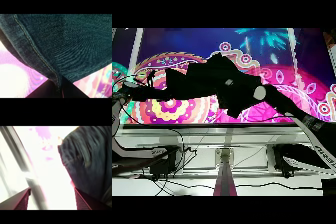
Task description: Fold the clothes and pants, and hang the long-sleeved shirts on hangers.
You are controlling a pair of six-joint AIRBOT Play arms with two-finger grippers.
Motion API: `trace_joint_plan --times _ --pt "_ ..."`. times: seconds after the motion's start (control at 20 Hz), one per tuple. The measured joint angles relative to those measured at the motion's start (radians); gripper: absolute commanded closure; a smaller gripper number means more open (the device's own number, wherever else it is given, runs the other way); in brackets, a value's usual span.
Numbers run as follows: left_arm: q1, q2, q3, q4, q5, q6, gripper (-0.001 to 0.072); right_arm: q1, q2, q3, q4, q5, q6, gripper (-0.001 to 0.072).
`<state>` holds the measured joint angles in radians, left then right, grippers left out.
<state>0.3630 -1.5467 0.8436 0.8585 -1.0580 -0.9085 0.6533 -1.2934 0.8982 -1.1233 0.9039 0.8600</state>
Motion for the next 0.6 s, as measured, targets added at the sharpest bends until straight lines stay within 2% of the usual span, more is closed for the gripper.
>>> trace_joint_plan --times 0.15,0.35,0.4,0.55,0.6 --pt "0.0 0.0 0.0 0.0 0.0 0.0 0.0676 0.089 -0.038 0.011 -0.158 -0.126 -0.126 0.0088" --pt "0.0 0.0 0.0 -0.001 0.0 0.0 0.0677 0.129 -0.125 0.019 -0.277 -0.285 -0.207 0.01" --pt "0.0 0.0 0.0 -0.003 0.001 0.0 0.0676 0.134 -0.147 0.023 -0.295 -0.307 -0.219 0.0198" --pt "0.0 0.0 0.0 -0.012 0.001 0.0 0.0677 0.142 -0.187 0.04 -0.351 -0.345 -0.24 0.0641" --pt "0.0 0.0 0.0 -0.017 0.001 0.0 0.0677 0.142 -0.192 0.051 -0.373 -0.349 -0.24 0.0687"
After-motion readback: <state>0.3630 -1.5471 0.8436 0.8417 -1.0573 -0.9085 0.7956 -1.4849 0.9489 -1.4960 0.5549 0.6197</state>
